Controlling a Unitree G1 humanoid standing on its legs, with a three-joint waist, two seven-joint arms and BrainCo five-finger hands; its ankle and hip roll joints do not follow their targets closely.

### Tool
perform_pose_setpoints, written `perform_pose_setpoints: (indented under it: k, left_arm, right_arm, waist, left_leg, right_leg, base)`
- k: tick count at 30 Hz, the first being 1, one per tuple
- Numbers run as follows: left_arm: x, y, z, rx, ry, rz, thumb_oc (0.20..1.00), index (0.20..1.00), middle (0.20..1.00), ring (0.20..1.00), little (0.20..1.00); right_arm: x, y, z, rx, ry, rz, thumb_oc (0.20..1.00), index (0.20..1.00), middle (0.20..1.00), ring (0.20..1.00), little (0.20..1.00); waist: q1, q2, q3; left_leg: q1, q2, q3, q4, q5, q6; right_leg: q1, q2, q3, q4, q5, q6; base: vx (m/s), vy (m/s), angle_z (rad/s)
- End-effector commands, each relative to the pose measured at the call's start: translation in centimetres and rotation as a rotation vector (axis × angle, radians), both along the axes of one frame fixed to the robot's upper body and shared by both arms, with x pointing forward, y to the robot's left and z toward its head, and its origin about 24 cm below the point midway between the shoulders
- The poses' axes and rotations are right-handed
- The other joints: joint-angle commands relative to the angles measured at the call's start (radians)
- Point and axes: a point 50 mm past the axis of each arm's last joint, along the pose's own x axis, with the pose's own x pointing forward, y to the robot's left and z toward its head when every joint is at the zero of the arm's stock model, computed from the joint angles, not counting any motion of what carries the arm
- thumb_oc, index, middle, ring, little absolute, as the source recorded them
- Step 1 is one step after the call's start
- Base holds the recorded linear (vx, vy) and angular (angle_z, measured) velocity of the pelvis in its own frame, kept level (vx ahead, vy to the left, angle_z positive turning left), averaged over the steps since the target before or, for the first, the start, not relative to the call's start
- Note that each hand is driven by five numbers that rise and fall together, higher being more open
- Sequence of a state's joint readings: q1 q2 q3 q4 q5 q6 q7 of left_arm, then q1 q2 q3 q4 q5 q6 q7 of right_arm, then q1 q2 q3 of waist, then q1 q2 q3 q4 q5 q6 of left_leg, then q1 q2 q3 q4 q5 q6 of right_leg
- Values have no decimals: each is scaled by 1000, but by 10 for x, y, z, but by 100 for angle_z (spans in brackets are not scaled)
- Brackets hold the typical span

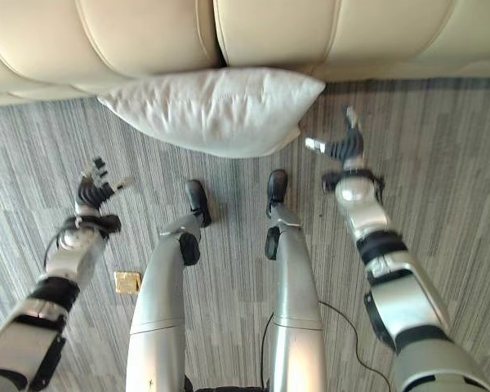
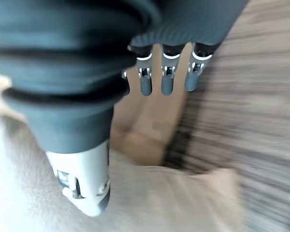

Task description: Pick up all the scattered cushions and arrange them neatly on the sofa.

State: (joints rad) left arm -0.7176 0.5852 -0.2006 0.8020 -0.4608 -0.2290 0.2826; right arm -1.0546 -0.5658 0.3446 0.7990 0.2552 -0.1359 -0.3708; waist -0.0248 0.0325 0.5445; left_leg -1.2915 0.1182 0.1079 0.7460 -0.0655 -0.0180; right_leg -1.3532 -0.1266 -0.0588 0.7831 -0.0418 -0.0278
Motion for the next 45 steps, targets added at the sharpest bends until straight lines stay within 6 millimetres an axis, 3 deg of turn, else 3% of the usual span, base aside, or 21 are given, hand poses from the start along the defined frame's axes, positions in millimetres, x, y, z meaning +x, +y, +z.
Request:
perform_pose_setpoints:
  k: [1,3,6,7,8,9,10,11,12,17,20,24,30,31,32,33,41,45]
  left_arm:
    - [-8,18,-2,-9,-38,121,1000,1000,1000,1000,1000]
    - [3,12,19,-7,-85,130,1000,1000,1000,1000,1000]
    - [21,-9,48,31,-123,89,1000,1000,1000,1000,1000]
    - [27,-21,61,59,-146,51,1000,1000,1000,1000,1000]
    - [33,-37,72,77,-172,5,1000,1000,1000,1000,1000]
    - [35,-48,78,79,-191,-27,589,589,589,589,589]
    - [36,-48,78,79,-191,-27,589,589,589,589,589]
    - [38,-61,84,65,-214,-64,200,200,200,200,200]
    - [41,-75,90,21,-232,-104,200,200,200,200,200]
    - [42,-83,68,-101,-185,-116,200,200,200,200,200]
    - [38,-80,50,-159,-153,-100,200,200,200,200,200]
    - [33,-79,54,-160,-196,-106,200,200,200,200,200]
    - [25,-76,60,-127,-260,-107,200,200,200,200,200]
    - [24,-75,62,-104,-265,-104,241,241,241,241,241]
    - [23,-70,64,-72,-270,-87,454,454,454,454,454]
    - [22,-67,65,-27,-268,-72,1000,1000,1000,1000,1000]
    - [7,-37,60,169,-274,31,1000,1000,1000,1000,1000]
    - [-6,-31,31,99,-236,49,1000,1000,1000,1000,1000]
  right_arm:
    - [-3,20,-36,10,15,20,1000,1000,1000,1000,1000]
    - [2,45,-20,38,-36,65,1000,1000,1000,1000,1000]
    - [10,76,-16,30,2,115,1000,1000,1000,1000,1000]
    - [12,84,-18,12,29,131,410,410,410,410,410]
    - [12,96,-22,4,51,165,256,256,256,256,256]
    - [12,103,-21,5,51,187,200,200,200,200,200]
    - [12,103,-20,5,51,187,200,200,200,200,200]
    - [11,114,-21,12,51,219,200,200,200,200,200]
    - [9,127,-16,18,37,258,200,200,200,200,200]
    - [5,132,3,80,-36,284,200,200,200,200,200]
    - [1,128,15,93,-100,279,200,200,200,200,200]
    - [-4,112,28,142,-178,248,200,200,200,200,200]
    - [-6,97,15,166,-171,226,200,200,200,200,200]
    - [-6,94,12,173,-164,222,200,200,200,200,200]
    - [-6,90,8,175,-152,214,200,200,200,200,200]
    - [-5,88,6,178,-147,210,200,200,200,200,200]
    - [-7,68,0,184,-148,193,200,200,200,200,200]
    - [-10,62,-9,187,-131,186,200,200,200,200,200]
  waist:
    - [-4,16,-177]
    - [1,14,-181]
    - [12,14,-187]
    - [14,17,-189]
    - [15,20,-191]
    - [16,22,-194]
    - [16,22,-194]
    - [16,23,-196]
    - [14,21,-202]
    - [14,4,-216]
    - [15,-7,-221]
    - [7,-18,-223]
    - [5,-15,-228]
    - [5,-14,-229]
    - [5,-12,-230]
    - [6,-11,-231]
    - [19,-1,-243]
    - [35,0,-249]
  left_leg:
    - [-21,-39,-44,69,-132,-11]
    - [-57,-51,-49,85,-131,-7]
    - [-95,-65,-56,95,-126,-2]
    - [-107,-72,-57,95,-123,-1]
    - [-114,-78,-61,94,-119,0]
    - [-118,-81,-62,90,-117,1]
    - [-119,-82,-62,90,-117,1]
    - [-120,-85,-61,83,-114,2]
    - [-126,-95,-64,72,-106,3]
    - [-129,-102,-65,56,-99,3]
    - [-136,-94,-65,60,-101,5]
    - [-139,-86,-74,53,-98,3]
    - [-133,-83,-84,41,-92,2]
    - [-131,-83,-87,39,-91,1]
    - [-130,-83,-88,37,-91,1]
    - [-128,-82,-86,33,-90,0]
    - [-135,-77,-88,36,-95,0]
    - [-126,-77,-86,40,-104,0]
  right_leg:
    - [23,-20,26,13,-126,103]
    - [-15,-20,28,34,-128,101]
    - [-57,-21,33,58,-127,102]
    - [-66,-24,34,60,-126,104]
    - [-72,-23,36,61,-124,105]
    - [-78,-25,38,60,-123,106]
    - [-79,-25,38,60,-123,106]
    - [-82,-25,40,58,-121,107]
    - [-88,-25,43,52,-117,110]
    - [-90,-14,48,33,-100,112]
    - [-93,-5,49,23,-87,113]
    - [-90,2,41,-3,-70,120]
    - [-81,2,32,-14,-70,118]
    - [-79,2,31,-16,-70,118]
    - [-77,2,31,-19,-71,118]
    - [-76,2,31,-21,-70,119]
    - [-82,2,30,-15,-78,119]
    - [-76,2,28,-11,-88,115]
  base:
    - [16,-31,7]
    - [16,-20,8]
    - [3,-5,9]
    - [-8,-16,11]
    - [-6,-10,9]
    - [-4,-4,5]
    - [-10,-1,5]
    - [-26,-3,5]
    - [-30,2,3]
    - [-21,9,12]
    - [-15,2,-3]
    - [-20,-34,-7]
    - [-5,-14,-4]
    - [0,0,0]
    - [0,0,0]
    - [0,0,0]
    - [13,-1,0]
    - [37,-11,0]
